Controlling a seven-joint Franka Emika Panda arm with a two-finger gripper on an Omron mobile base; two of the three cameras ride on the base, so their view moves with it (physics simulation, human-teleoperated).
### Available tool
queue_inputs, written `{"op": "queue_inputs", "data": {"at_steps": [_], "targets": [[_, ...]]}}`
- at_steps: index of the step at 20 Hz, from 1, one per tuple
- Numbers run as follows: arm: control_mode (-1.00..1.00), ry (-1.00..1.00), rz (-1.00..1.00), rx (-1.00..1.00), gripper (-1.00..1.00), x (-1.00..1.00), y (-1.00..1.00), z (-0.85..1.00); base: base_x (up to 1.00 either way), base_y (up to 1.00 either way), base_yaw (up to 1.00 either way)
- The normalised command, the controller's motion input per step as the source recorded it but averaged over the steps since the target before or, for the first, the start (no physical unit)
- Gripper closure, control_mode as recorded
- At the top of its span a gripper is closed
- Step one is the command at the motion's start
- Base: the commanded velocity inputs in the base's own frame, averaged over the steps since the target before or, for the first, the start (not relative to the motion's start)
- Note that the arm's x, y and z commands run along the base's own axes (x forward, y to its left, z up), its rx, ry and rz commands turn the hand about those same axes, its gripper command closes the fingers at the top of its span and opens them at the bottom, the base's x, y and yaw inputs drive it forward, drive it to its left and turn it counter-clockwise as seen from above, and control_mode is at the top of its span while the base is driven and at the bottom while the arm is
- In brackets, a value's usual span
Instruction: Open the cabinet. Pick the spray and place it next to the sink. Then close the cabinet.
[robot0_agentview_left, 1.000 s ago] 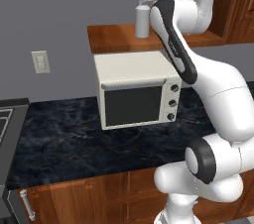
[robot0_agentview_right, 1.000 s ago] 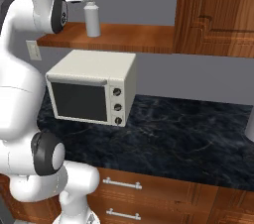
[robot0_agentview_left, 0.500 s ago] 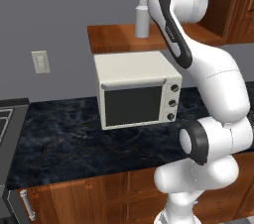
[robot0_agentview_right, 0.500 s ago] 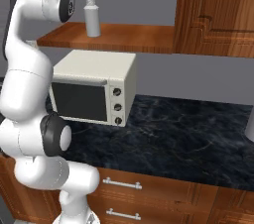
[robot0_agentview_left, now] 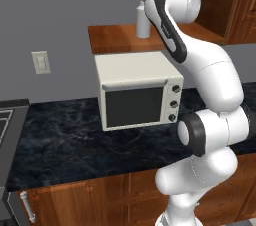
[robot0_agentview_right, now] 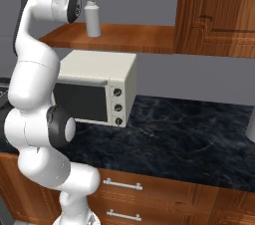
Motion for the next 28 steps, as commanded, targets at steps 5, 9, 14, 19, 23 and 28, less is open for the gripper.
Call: {"op": "queue_inputs", "data": {"at_steps": [5, 9, 14, 19, 23, 28], "targets": [[-1.0, 0.0, 0.03, 0.0, -1.0, 0.42, 0.0, -0.04, 0.0, 0.0, 0.0], [-1.0, 0.0, 0.03, 0.0, -1.0, 0.4, 0.0, 0.0, 0.0, 0.0, 0.0], [-1.0, 0.0, 0.01, 0.0, -1.0, 0.36, 0.0, 0.0, 0.0, 0.0, 0.0], [-1.0, 0.0, 0.0, 0.0, -1.0, 0.37, 0.0, 0.0, 0.0, 0.0, 0.0], [-1.0, 0.0, 0.0, 0.0, -1.0, 0.23, 0.06, 0.0, 0.0, 0.0, 0.0], [-1.0, 0.0, 0.0, 0.0, -1.0, 0.11, 0.1, 0.0, 0.0, 0.0, 0.0]]}}
